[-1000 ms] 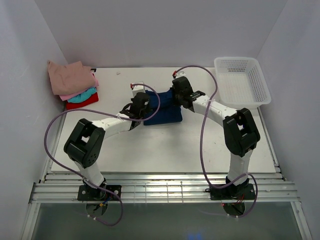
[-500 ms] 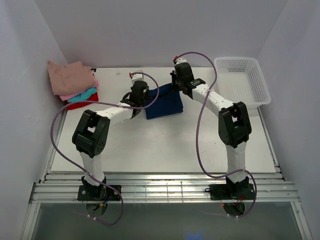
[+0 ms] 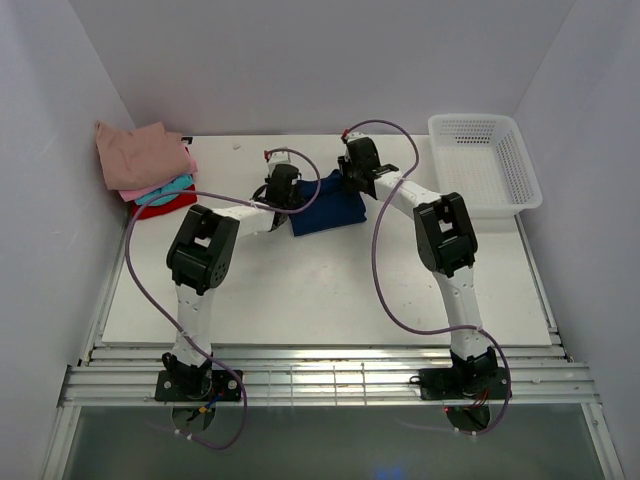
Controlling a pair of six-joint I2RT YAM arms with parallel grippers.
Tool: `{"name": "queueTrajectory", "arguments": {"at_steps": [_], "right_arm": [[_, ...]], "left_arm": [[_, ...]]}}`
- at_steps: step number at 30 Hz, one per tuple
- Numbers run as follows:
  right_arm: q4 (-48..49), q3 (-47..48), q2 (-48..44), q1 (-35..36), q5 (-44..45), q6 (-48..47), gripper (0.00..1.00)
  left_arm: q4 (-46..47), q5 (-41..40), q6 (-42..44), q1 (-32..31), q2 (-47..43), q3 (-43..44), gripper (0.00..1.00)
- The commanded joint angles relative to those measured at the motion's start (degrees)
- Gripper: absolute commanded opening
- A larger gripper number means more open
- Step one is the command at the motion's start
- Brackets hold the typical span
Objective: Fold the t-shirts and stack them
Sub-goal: Fold the tshirt
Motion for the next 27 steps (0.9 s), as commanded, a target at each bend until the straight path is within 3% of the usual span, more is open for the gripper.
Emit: {"name": "queueTrajectory", "arguments": {"at_steps": [1,2,6,12,15,17,18,19,20,27], "right_arm": [[6.8,2.8,-1.3,-0.7,2.5,-3.2,0.37],[7.4,2.4,-2.3,-0.7,3.5,-3.9,0.41],[11.9,-2.9,-10.8,-0.7,9.0,-7.1,0.5],[17.4,-19.0,-26.3,-0.2,8.5,-7.5,0.53],[18.0,-25.1,-30.5,0.2,5.0,-5.4,0.52],[17.8,-26.9,-31.1,0.3,1.2,-4.1,0.39],[17.0,-27.0,-30.8,0.3,0.0,-2.7,0.27],[15.7,-26.7,-29.3,0.3,-2.5,-2.0,0.08],[15.4,-26.5,-28.4,0.3,-3.9,-1.5,0.08],[14.9,-23.1,-20.6,0.4,-13.3,1.3,0.08]], "left_arm": [[2.1,-4.9,1.6,0.7,-3.7,3.3,0.4],[2.4,-5.8,2.5,0.7,-4.8,4.0,0.67],[4.1,-9.3,4.0,0.5,-13.2,4.9,0.94],[4.1,-6.4,1.5,-1.3,-22.5,-1.2,0.95],[4.2,-1.7,-2.4,-2.8,-25.3,-5.8,0.84],[4.2,3.2,-5.1,-3.7,-24.5,-8.6,0.43],[4.2,5.1,-5.8,-3.9,-23.6,-9.0,0.22],[4.2,7.2,-6.2,-4.1,-22.3,-8.8,0.07],[4.0,10.4,-6.9,-4.3,-20.9,-8.4,0.0],[4.2,14.7,-7.6,-6.1,-10.3,-4.6,0.0]]}}
